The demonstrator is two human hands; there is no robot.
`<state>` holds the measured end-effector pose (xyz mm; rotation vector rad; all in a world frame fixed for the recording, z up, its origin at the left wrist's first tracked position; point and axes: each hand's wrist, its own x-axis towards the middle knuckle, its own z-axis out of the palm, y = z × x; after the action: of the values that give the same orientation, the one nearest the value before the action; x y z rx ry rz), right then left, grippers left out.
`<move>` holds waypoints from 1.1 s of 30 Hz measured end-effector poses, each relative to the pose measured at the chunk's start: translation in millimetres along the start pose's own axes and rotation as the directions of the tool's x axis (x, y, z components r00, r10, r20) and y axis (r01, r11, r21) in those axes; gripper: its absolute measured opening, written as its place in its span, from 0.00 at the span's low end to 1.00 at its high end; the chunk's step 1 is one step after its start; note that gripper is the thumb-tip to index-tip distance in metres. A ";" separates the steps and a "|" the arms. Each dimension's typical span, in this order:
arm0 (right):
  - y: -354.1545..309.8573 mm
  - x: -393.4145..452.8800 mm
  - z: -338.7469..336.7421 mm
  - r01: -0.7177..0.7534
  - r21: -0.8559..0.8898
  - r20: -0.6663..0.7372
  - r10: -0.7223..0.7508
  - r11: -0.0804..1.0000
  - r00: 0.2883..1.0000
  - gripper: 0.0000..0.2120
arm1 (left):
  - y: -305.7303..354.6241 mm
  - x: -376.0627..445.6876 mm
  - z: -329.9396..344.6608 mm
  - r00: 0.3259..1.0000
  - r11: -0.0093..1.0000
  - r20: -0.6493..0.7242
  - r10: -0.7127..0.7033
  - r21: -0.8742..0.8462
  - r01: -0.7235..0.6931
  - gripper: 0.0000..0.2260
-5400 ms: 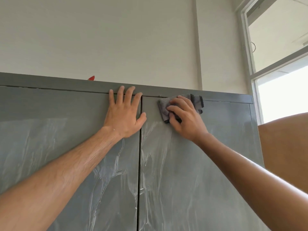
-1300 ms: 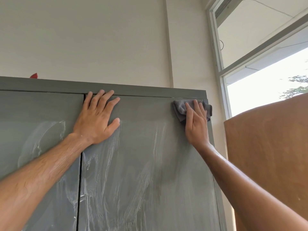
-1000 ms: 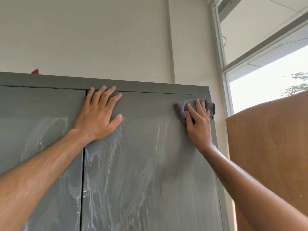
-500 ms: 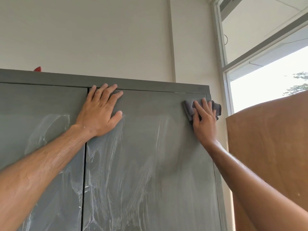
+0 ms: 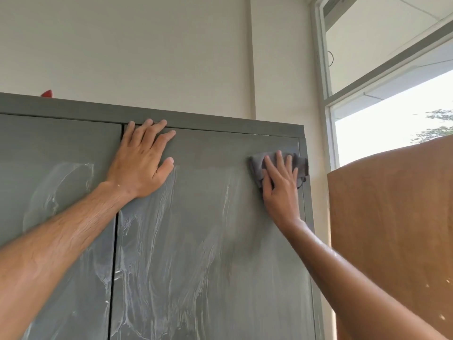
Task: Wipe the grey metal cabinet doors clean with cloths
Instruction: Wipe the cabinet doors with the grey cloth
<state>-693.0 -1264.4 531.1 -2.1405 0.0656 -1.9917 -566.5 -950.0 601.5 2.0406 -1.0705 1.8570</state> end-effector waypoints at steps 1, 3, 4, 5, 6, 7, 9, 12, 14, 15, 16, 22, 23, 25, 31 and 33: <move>2.0 -20.0 1.1 0.075 -0.017 0.025 -0.075 0.997 0.997 0.21 | -0.5 0.7 -0.4 1.000 1.000 0.001 0.003 0.000 -0.003 0.30; 19.0 -40.0 -6.9 0.147 -0.058 0.051 -0.144 0.987 0.988 0.21 | -2.0 0.6 -0.9 1.000 1.000 0.013 0.012 0.006 -0.012 0.30; 23.4 -32.5 -10.8 0.103 -0.063 0.031 -0.101 0.993 0.994 0.20 | -2.6 0.2 -1.1 1.000 1.000 0.018 0.015 0.012 -0.015 0.30; 20.8 -16.9 -13.7 0.010 -0.049 -0.012 -0.011 0.999 1.000 0.20 | -2.3 0.1 -1.2 1.000 1.000 0.016 0.016 0.020 -0.016 0.31; 13.4 1.3 -12.6 -0.084 -0.028 -0.064 0.082 0.996 0.995 0.20 | -1.6 0.4 -1.2 1.000 1.000 0.012 0.018 0.026 -0.018 0.31; 0.7 15.3 -9.5 -0.146 -0.006 -0.090 0.145 0.989 0.985 0.20 | -1.0 0.6 -0.4 1.000 0.999 0.009 0.020 0.027 -0.020 0.31; -25.4 19.2 7.0 -0.131 0.002 -0.078 0.130 0.991 0.988 0.20 | -0.8 0.2 0.4 1.000 1.000 0.004 0.014 0.021 -0.014 0.30; -24.6 -25.9 16.4 0.131 -0.071 0.011 -0.130 0.989 0.991 0.21 | -2.8 -0.5 -0.7 1.000 1.000 0.003 0.020 0.021 -0.020 0.31; -1.4 -38.4 5.3 0.196 -0.142 0.025 -0.194 0.970 0.981 0.20 | -4.0 -0.5 -2.1 1.000 1.000 0.017 0.025 0.017 -0.025 0.31; 3.9 -29.3 0.1 0.137 -0.146 -0.008 -0.140 0.980 0.990 0.20 | -3.7 -0.6 -2.7 0.999 1.000 0.026 0.022 0.018 -0.023 0.31; 1.5 -13.8 -3.8 0.029 -0.122 -0.058 -0.037 0.992 0.998 0.20 | -2.8 -0.7 -3.3 0.999 1.000 0.029 0.017 0.021 -0.017 0.31; -45.8 -11.9 25.9 0.035 -0.151 -0.078 -0.047 0.988 0.996 0.20 | -4.9 -2.2 -6.9 0.998 1.000 0.055 0.021 0.015 -0.022 0.31; -38.0 -26.5 21.8 0.117 -0.168 -0.058 -0.128 0.979 0.990 0.19 | -6.6 -1.7 -8.3 0.998 0.999 0.061 0.028 0.018 -0.029 0.31; -15.7 -33.6 8.4 0.160 -0.189 -0.071 -0.176 0.969 0.982 0.17 | -7.7 -1.5 -10.9 0.996 0.999 0.083 0.034 0.022 -0.036 0.32; -54.7 16.4 30.9 -0.090 -0.106 -0.238 0.063 0.990 0.969 0.16 | -5.1 -2.0 -12.6 0.993 1.000 0.118 0.013 0.015 -0.015 0.32; -57.4 -11.7 38.4 0.122 -0.184 -0.193 -0.158 0.975 0.968 0.16 | -6.2 -3.4 -12.5 0.993 1.000 0.119 0.016 0.017 -0.018 0.32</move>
<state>-662.5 -1201.4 528.2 -2.0798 0.1253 -2.3664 -572.5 -937.0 602.9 2.1835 -1.1064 1.7789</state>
